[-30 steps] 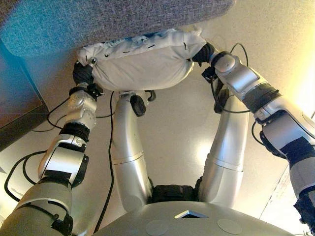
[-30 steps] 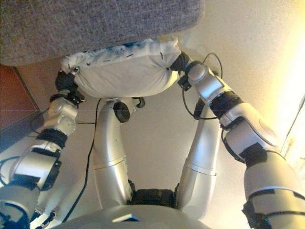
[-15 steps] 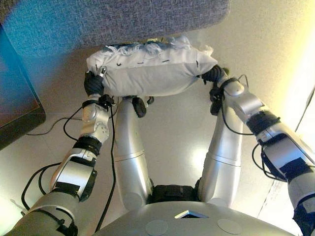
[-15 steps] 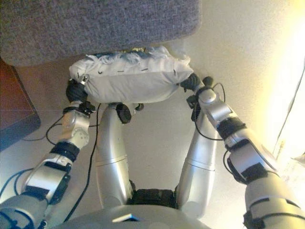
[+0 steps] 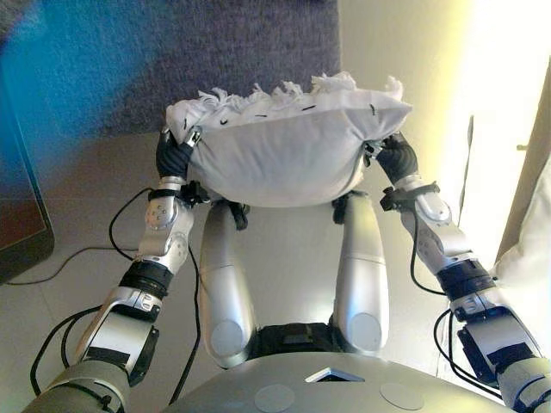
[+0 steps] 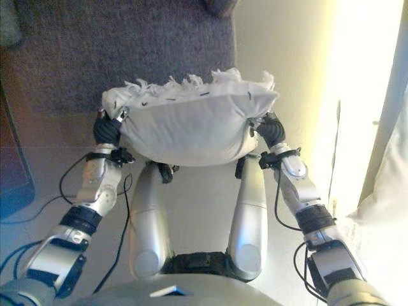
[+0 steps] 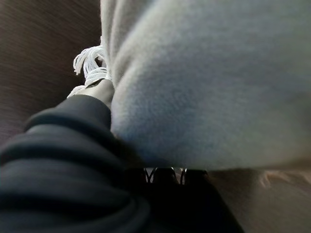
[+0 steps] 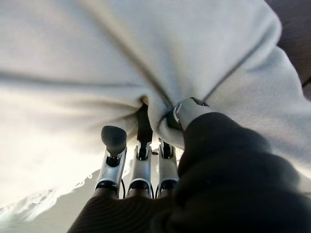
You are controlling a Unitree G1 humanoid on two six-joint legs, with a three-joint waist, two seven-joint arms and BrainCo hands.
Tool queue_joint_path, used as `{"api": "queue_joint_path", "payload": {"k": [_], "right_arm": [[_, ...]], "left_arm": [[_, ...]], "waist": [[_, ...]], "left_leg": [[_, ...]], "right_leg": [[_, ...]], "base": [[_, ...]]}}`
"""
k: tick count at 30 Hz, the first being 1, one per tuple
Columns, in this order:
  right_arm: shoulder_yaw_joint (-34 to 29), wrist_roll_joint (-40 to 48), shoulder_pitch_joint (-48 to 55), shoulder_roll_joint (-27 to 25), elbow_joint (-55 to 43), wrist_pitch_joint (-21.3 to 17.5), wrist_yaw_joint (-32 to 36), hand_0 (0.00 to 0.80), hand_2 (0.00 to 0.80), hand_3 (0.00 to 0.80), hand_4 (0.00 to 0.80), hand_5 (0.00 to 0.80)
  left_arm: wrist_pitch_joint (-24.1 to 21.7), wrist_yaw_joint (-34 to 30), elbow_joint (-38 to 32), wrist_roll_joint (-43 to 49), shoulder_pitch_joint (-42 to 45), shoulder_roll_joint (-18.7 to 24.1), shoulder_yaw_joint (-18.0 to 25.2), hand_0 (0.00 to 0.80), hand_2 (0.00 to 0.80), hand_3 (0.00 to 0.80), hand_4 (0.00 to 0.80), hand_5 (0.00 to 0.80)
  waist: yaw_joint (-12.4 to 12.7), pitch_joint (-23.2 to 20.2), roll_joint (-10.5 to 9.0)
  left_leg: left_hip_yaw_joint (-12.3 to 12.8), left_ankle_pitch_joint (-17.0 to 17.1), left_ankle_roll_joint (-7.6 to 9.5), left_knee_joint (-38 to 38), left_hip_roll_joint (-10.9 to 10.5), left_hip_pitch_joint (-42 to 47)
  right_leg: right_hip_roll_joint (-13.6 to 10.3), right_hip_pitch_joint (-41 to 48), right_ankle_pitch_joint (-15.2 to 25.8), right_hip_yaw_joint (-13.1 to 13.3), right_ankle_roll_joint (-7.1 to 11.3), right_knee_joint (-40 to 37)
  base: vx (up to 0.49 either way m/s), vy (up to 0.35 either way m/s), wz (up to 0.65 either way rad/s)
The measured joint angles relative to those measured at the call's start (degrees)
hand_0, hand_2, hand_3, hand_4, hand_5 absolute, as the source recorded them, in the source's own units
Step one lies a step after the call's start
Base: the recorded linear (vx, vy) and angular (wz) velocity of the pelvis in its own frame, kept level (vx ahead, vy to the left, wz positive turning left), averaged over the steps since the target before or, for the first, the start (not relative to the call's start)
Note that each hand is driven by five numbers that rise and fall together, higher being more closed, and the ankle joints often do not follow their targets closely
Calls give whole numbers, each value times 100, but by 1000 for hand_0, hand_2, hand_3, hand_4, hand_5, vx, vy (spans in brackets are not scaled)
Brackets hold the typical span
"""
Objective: Pick up the cushion and take it to the sofa
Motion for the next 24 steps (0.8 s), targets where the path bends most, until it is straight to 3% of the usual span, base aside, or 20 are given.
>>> {"api": "queue_joint_path", "payload": {"k": [8,14,16,17,19,24], "right_arm": [[-89,25,229,31,-228,65,236,800,800,800,800,800],[-417,-121,286,-67,-451,311,253,800,800,800,800,800],[-461,-231,287,-183,-467,479,262,800,800,800,800,800],[-466,-231,288,-274,-483,614,279,800,800,800,800,800],[-473,-232,315,-288,-480,768,292,800,800,800,800,800],[-453,-280,766,-37,-486,927,355,800,800,800,800,800]], "left_arm": [[492,-196,-171,-35,196,-67,437,800,800,800,800,800],[824,-399,-333,-85,274,-161,453,800,800,800,800,800],[937,-435,-368,-86,446,-227,455,800,800,800,800,800],[1041,-470,-372,-85,545,-293,457,800,800,800,800,800],[1228,-520,-380,-78,689,-358,486,800,800,800,800,800],[1587,-552,-416,22,980,-435,696,800,800,800,800,800]], "waist": [[30,-68,-18],[26,-247,58],[76,-410,96],[97,-545,175],[229,-758,244],[319,-1563,242]], "left_leg": [[-93,586,-285,-1565,165,1587],[-136,926,-234,-2170,239,2229],[-212,918,-231,-2225,140,2398],[-322,806,-156,-2278,33,2499],[-643,663,-194,-2627,-260,2913],[-482,658,-169,-3060,-370,3576]], "right_leg": [[394,1290,113,-260,-239,-818],[490,1940,11,-600,-361,-1052],[463,2082,2,-561,-347,-1113],[457,2199,63,-524,-303,-1263],[469,2527,317,-361,-202,-1700],[405,3464,700,-377,11,-2800]], "base": [[159,-191,-5],[149,-98,17],[195,39,-2],[205,57,-21],[217,59,-39],[193,64,-9]]}}
